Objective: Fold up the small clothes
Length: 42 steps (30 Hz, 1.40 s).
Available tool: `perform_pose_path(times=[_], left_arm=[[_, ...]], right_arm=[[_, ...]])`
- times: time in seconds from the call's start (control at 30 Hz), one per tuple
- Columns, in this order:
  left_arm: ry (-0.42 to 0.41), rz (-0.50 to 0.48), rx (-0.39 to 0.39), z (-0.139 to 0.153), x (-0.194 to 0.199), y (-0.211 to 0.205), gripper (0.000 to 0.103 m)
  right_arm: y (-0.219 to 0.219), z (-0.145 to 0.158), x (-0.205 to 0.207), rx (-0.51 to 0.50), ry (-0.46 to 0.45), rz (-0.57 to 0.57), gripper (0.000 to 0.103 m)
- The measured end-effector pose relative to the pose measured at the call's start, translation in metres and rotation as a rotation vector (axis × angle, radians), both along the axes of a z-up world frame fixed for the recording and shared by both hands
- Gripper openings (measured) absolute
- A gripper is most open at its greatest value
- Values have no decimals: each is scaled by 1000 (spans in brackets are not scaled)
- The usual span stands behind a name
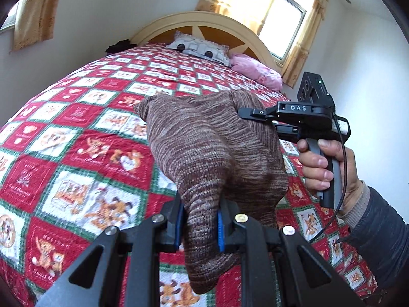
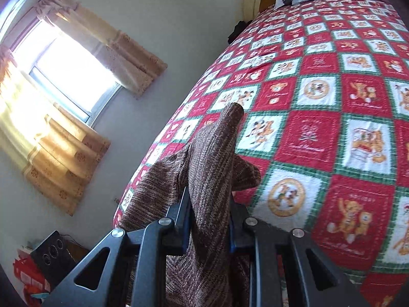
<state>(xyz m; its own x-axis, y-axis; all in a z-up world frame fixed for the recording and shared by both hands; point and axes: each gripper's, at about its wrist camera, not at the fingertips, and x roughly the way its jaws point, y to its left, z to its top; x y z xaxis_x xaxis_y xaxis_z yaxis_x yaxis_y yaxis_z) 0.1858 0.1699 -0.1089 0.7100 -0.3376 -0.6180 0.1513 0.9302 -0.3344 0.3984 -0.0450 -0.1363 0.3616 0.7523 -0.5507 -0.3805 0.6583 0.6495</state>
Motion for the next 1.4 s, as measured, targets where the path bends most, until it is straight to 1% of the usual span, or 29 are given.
perform_pose_path(times=[0.2, 0.57, 0.8, 0.93, 1.13, 1.4], left_arm=[[25, 28, -30, -4, -5, 21, 21], [58, 47, -24, -15, -4, 38, 21], [56, 59, -28, -14, -8, 48, 21], [71, 70, -27, -21, -9, 55, 21], [88, 72, 7, -36, -9, 57, 21], [115, 79, 4, -55, -12, 59, 22]], right_arm=[[24, -7, 2, -7, 13, 27, 22], [43, -15, 4, -19, 31, 43, 22], [58, -17, 8, -28, 32, 53, 22], [68, -24, 10, -48, 44, 60, 22], [78, -37, 17, -90, 59, 56, 22], [82, -63, 25, -104, 125, 39, 23]])
